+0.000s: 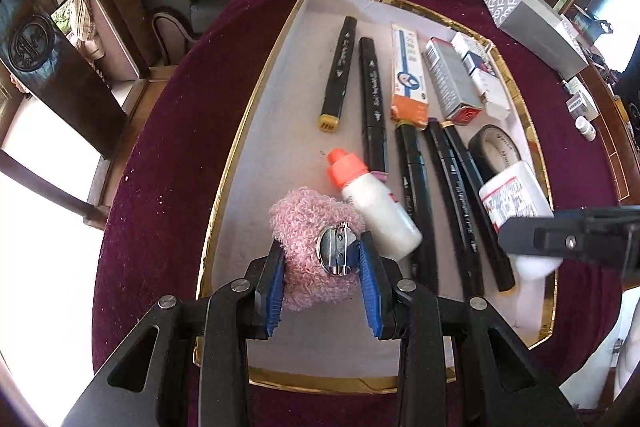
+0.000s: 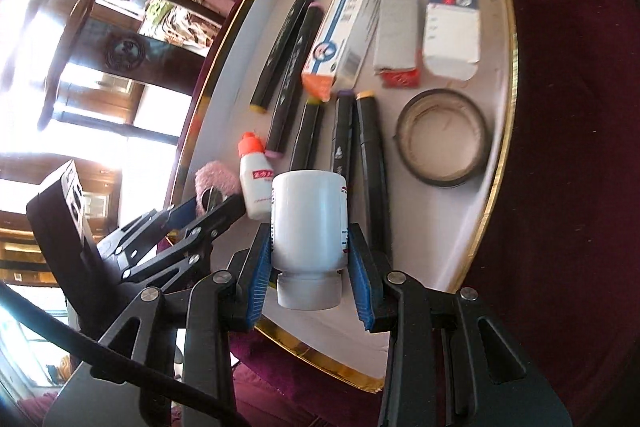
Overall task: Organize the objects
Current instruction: 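Carry the pom-pom with the left gripper while the right gripper carries the pill bottle to the tray, then lower the pill bottle into the tray and open the right gripper while the left gripper releases the pom-pom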
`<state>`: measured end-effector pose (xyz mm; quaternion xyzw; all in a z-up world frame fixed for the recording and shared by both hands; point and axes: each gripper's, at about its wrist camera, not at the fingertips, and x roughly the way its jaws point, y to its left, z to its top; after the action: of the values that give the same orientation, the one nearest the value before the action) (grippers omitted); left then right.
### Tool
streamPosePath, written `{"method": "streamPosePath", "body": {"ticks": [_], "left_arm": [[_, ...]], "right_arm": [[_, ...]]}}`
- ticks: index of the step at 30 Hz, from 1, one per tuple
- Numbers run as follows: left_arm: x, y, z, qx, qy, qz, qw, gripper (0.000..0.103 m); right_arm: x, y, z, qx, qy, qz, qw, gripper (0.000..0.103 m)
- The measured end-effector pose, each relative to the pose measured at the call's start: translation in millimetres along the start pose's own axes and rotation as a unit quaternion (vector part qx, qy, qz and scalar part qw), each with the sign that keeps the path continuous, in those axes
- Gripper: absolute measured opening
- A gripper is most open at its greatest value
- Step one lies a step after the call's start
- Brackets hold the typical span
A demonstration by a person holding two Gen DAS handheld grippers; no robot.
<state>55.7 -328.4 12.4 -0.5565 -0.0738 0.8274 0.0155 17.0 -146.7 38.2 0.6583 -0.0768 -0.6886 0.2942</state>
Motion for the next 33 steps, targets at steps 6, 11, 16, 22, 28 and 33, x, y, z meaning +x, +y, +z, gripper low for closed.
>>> {"method": "streamPosePath", "body": {"ticks": [6,11,16,22,28,33], "left_arm": [[3,-4,3,0.017,-0.004,0.012,0.9998,0.029],[5,-4,6,0.023,-0.005,0.017,0.9996,0.029],[7,-5,8,0.024,-0.006,0.020,0.9995,0.029],[7,-3,9,0.022,-0.007,0.019,0.9996,0.029],[7,-2,11,0.016,-0.007,0.016,0.9997,0.029],[8,-3,11,0.022,-0.006,0.019,0.9996,0.029]], "right_arm": [[11,6,-1,-0.007,0.013,0.000,1.000,0.034],[18,13,-1,-0.017,0.021,0.006,1.000,0.034],[24,25,-3,-0.039,0.032,0.011,0.999,0.034],[32,32,-4,-0.058,0.039,-0.002,0.998,0.034],[37,41,-9,-0.084,0.043,-0.020,0.995,0.034],[41,44,-12,-0.101,0.044,-0.039,0.993,0.034]]}}
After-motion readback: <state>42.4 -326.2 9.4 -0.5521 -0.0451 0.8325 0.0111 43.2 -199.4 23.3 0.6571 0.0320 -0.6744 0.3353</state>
